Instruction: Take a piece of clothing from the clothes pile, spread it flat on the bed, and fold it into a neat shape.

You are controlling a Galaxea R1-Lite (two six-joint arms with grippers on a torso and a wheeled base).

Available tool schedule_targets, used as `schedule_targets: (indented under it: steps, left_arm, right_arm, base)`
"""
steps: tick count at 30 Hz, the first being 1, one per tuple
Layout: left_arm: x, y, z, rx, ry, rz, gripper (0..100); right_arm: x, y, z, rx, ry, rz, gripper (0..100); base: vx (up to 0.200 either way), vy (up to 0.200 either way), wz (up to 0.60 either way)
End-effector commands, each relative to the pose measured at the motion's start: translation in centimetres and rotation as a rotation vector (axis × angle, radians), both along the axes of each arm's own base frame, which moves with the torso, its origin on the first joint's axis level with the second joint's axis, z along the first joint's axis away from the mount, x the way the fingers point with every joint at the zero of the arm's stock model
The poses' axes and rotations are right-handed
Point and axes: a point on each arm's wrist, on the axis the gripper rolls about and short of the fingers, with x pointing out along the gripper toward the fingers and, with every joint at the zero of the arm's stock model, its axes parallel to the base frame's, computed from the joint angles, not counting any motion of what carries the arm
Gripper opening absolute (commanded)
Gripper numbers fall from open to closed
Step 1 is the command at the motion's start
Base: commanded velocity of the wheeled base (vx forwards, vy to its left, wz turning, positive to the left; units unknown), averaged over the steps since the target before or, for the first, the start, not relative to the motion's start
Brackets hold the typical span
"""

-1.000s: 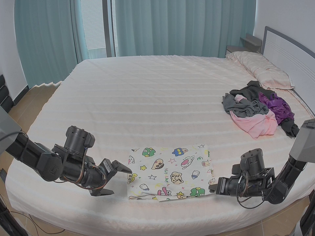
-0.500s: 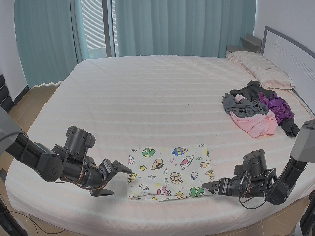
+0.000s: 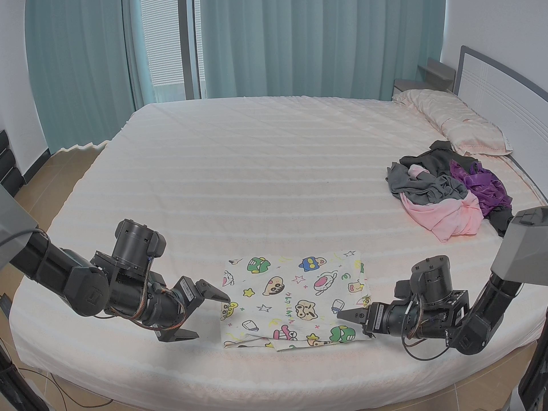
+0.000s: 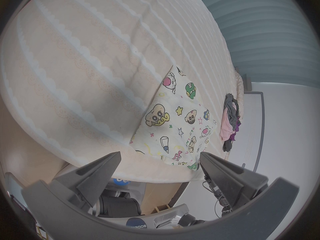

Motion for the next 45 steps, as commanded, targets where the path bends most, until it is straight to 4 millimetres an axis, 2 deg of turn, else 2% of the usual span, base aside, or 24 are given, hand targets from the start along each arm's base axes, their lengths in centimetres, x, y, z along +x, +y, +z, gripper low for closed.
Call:
schedule_targets:
  steps: [1,5,6,15,19,28,38,39,45]
  left_arm:
    - [0.0,0.0,0.0,-0.001,-0.001,0.0,100]
    - [0.0,0.0,0.0,0.0,0.001,0.0,100]
    - [0.0,0.0,0.0,0.0,0.001,0.0,100]
    - [0.0,0.0,-0.1,0.0,0.002,0.0,100]
    - [0.0,0.0,0.0,0.0,0.001,0.0,100]
    - [0.0,0.0,0.0,0.0,0.001,-0.001,100]
    - [-0.1,-0.2,0.0,0.0,0.001,-0.006,100]
    - [-0.1,-0.2,-0.1,0.0,0.002,-0.006,100]
    - [0.3,-0.3,-0.3,0.008,0.001,-0.006,100]
  right_arm:
    - [0.6,0.4,-1.8,-0.022,0.042,0.003,100]
    - [1.0,0.7,-2.6,-0.03,0.056,0.004,100]
    - [1.1,0.7,-2.7,-0.031,0.059,0.004,0]
    - [0.3,-0.1,-2.4,-0.04,0.069,-0.019,0]
    - [-0.6,-0.6,-1.6,-0.036,0.063,-0.022,0]
    - [-2.2,-1.4,-1.2,-0.052,0.079,-0.015,0]
    - [-2.2,-1.5,-1.6,-0.062,0.096,-0.019,0]
    - [-2.2,-1.5,-1.6,-0.062,0.096,-0.019,100]
    - [-2.4,-2.1,-1.5,-0.065,0.097,-0.031,100]
  base:
    - [0.0,0.0,0.0]
    - [0.0,0.0,0.0]
    - [0.0,0.0,0.0]
    - [0.0,0.0,0.0]
    - [0.0,0.0,0.0]
    - [0.0,0.0,0.0]
    - [0.0,0.0,0.0]
    - [0.0,0.0,0.0]
    - [0.0,0.0,0.0]
